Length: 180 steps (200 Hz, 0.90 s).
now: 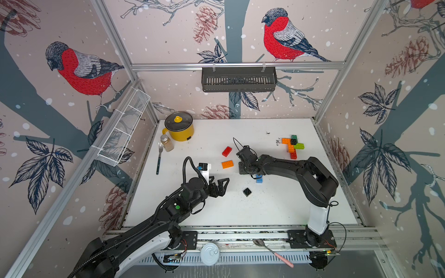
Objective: Assemble a small pinwheel with lego
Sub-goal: Pick up the lego brick from the center of the board, then assemble the lego brick with the lego brick.
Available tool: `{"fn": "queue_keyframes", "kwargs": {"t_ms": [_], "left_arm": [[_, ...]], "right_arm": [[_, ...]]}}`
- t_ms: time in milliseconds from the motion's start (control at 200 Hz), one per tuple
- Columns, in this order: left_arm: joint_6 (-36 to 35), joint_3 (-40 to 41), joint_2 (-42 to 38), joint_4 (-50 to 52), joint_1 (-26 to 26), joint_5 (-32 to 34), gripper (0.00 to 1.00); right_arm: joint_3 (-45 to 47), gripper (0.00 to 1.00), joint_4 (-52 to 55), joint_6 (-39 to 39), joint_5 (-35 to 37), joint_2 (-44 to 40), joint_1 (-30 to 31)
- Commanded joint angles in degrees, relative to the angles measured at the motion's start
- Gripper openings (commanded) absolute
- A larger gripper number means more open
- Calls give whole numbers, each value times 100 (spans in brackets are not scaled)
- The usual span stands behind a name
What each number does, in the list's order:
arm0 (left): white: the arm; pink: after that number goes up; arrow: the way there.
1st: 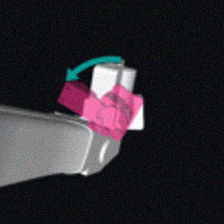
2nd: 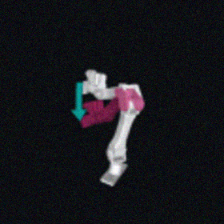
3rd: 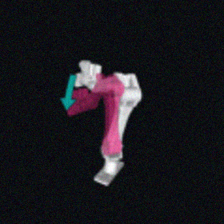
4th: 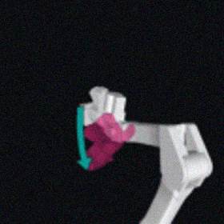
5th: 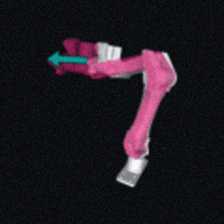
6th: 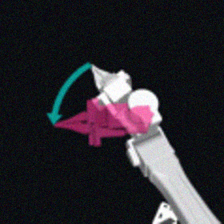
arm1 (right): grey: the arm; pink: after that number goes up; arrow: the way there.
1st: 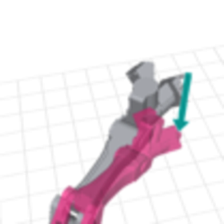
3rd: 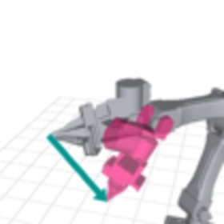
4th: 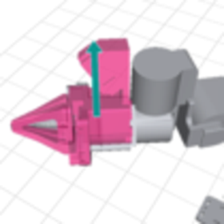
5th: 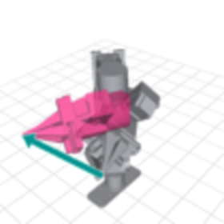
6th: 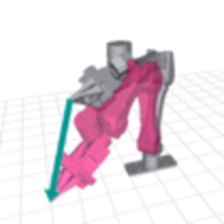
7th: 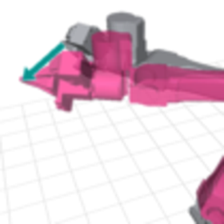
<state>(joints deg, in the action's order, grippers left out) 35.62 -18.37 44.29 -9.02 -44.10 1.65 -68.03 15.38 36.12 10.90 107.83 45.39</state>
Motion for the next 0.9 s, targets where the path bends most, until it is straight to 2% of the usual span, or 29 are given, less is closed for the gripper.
{"fn": "queue_keyframes", "kwargs": {"t_ms": [0,140,315,405,475,640,765,895], "left_arm": [[-57,-64,116,-744,7,-73,97],[-146,-329,638,-1365,6,-445,97],[-456,-867,1517,-1845,-19,-1512,97],[-620,-821,1830,-2267,-110,-1873,96],[-842,-651,1899,-2517,-195,-2009,96],[-1266,-106,1815,-2910,-318,-1760,97],[-1429,-225,1885,-2643,-319,-1668,97],[-1472,-221,1925,-2737,-326,-1912,97]], "right_arm": [[-47,16,52,-126,87,-359,-2],[236,16,156,-255,-77,-1094,-105],[1057,16,260,-239,-391,-2069,-543],[1468,15,220,-182,-482,-2376,-749],[1634,14,197,-167,-524,-2432,-833],[1750,14,4,-72,-535,-2238,-891],[1683,13,-3,-1,-403,-1985,-916],[1694,12,-70,22,-356,-1883,-936]]}}
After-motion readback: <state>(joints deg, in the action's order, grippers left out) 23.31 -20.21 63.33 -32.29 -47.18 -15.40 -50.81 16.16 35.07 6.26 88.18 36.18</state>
